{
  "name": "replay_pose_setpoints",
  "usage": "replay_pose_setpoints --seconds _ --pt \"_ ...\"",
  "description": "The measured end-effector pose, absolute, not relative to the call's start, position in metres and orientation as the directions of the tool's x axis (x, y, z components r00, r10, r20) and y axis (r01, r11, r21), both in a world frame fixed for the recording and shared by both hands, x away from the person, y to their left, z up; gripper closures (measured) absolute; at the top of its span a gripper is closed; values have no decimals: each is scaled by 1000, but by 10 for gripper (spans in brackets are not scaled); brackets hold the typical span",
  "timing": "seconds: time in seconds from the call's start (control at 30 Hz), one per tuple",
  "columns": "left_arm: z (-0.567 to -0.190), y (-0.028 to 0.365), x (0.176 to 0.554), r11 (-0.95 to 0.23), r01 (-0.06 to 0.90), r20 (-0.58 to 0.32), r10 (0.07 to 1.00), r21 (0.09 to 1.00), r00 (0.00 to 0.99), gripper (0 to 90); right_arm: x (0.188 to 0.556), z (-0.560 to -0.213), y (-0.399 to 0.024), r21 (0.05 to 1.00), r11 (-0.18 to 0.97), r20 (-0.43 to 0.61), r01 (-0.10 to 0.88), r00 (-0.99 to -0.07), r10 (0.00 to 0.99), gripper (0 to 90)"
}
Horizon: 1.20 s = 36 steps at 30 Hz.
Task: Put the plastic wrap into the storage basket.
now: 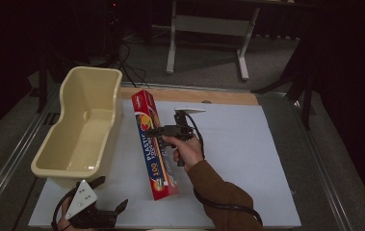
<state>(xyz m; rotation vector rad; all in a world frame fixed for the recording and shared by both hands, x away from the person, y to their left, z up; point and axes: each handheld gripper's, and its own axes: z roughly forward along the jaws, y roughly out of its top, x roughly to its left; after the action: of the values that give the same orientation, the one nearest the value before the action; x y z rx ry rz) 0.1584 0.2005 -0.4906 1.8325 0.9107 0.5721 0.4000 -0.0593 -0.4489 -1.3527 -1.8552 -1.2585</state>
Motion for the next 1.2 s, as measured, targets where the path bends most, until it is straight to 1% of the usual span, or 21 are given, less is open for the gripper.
replay_pose_setpoints --seconds 0.4,0.77,0.93,1.2 --pt "-491 200 158 -243 333 -12 791 911 611 6 408 -431 -53 404 21 838 915 -379 393 394" --pt "-491 201 156 -238 333 -14 794 913 607 6 417 -422 -40 390 -16 867 921 -361 344 394" --pt "-492 201 156 -238 334 -15 795 912 607 6 422 -417 -32 371 -5 887 929 -352 299 394" --pt "-492 201 156 -241 331 -12 792 912 610 6 425 -406 -20 383 -8 886 924 -365 286 394"
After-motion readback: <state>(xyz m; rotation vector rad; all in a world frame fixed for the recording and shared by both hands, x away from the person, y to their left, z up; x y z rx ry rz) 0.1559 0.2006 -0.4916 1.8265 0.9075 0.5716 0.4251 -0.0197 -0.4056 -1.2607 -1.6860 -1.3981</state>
